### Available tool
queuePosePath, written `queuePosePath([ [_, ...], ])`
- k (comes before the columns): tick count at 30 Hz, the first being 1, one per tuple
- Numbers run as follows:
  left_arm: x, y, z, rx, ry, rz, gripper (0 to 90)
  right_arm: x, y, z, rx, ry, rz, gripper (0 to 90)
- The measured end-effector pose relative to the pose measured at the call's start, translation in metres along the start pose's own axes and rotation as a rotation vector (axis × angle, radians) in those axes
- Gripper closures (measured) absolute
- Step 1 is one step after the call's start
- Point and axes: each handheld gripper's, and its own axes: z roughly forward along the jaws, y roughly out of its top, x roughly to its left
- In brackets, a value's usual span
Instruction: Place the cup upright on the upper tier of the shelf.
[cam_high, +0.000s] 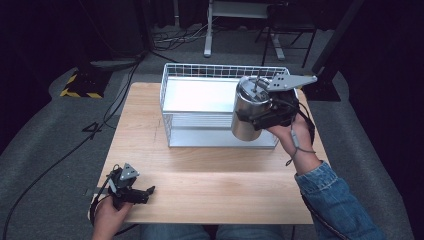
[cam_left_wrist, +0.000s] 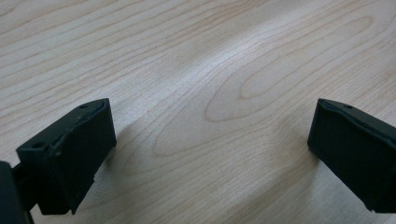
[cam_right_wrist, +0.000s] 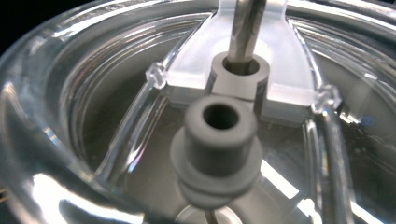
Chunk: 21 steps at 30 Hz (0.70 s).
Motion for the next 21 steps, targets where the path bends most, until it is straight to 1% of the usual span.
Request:
queuePosePath([
  [1, 0.000, 0.000, 0.000, 0.000, 0.000, 0.000, 1.3, 0.000, 0.000, 0.000, 0.000, 0.000, 0.000, 3.8],
  [3, 0.000, 0.000, 0.000, 0.000, 0.000, 0.000, 1.3, -0.003, 0.007, 0.001, -0.002, -0.006, 0.005, 3.8],
  [4, 0.000, 0.000, 0.000, 0.000, -0.001, -0.001, 1.3, -0.006, 0.014, 0.002, 0.000, -0.012, 0.008, 3.8],
  [5, 0.000, 0.000, 0.000, 0.000, -0.001, -0.001, 1.3, -0.006, 0.014, 0.002, 0.000, -0.012, 0.008, 3.8],
  [6, 0.000, 0.000, 0.000, -0.001, -0.001, -0.001, 1.3, -0.009, 0.021, 0.004, 0.005, -0.013, 0.016, 3.8],
  [7, 0.000, 0.000, 0.000, -0.001, -0.001, -0.001, 1.3, -0.009, 0.021, 0.004, 0.005, -0.013, 0.016, 3.8],
  [8, 0.000, 0.000, 0.000, 0.000, 0.000, 0.000, 1.3, -0.014, 0.029, 0.008, 0.010, -0.019, 0.017, 3.8],
  [9, 0.000, 0.000, 0.000, 0.000, 0.000, 0.000, 1.3, -0.014, 0.029, 0.008, 0.010, -0.019, 0.017, 3.8],
  [10, 0.000, 0.000, 0.000, -0.002, -0.002, -0.001, 1.3, -0.017, 0.035, 0.011, 0.012, -0.028, 0.021, 3.8],
  [11, 0.000, 0.000, 0.000, -0.001, -0.002, -0.001, 1.3, -0.017, 0.035, 0.011, 0.012, -0.028, 0.021, 3.8],
  [14, 0.000, 0.000, 0.000, 0.000, 0.000, -0.001, 1.3, -0.027, 0.043, 0.020, 0.016, -0.039, 0.045, 3.8],
  [15, 0.000, 0.000, 0.000, 0.000, 0.000, -0.001, 1.3, -0.027, 0.043, 0.020, 0.016, -0.039, 0.045, 3.8],
  [17, 0.000, 0.000, 0.000, -0.002, -0.002, -0.001, 1.3, -0.032, 0.046, 0.026, 0.018, -0.044, 0.064, 3.8],
  [18, 0.000, 0.000, 0.000, 0.000, -0.001, -0.001, 1.3, -0.037, 0.048, 0.031, 0.011, -0.048, 0.075, 3.8],
  [20, 0.000, 0.000, 0.000, -0.001, -0.002, -0.002, 1.3, -0.043, 0.050, 0.037, 0.008, -0.054, 0.080, 3.8],
  [21, 0.000, 0.000, 0.000, -0.001, -0.002, -0.002, 1.3, -0.043, 0.050, 0.037, 0.008, -0.054, 0.080, 3.8],
])
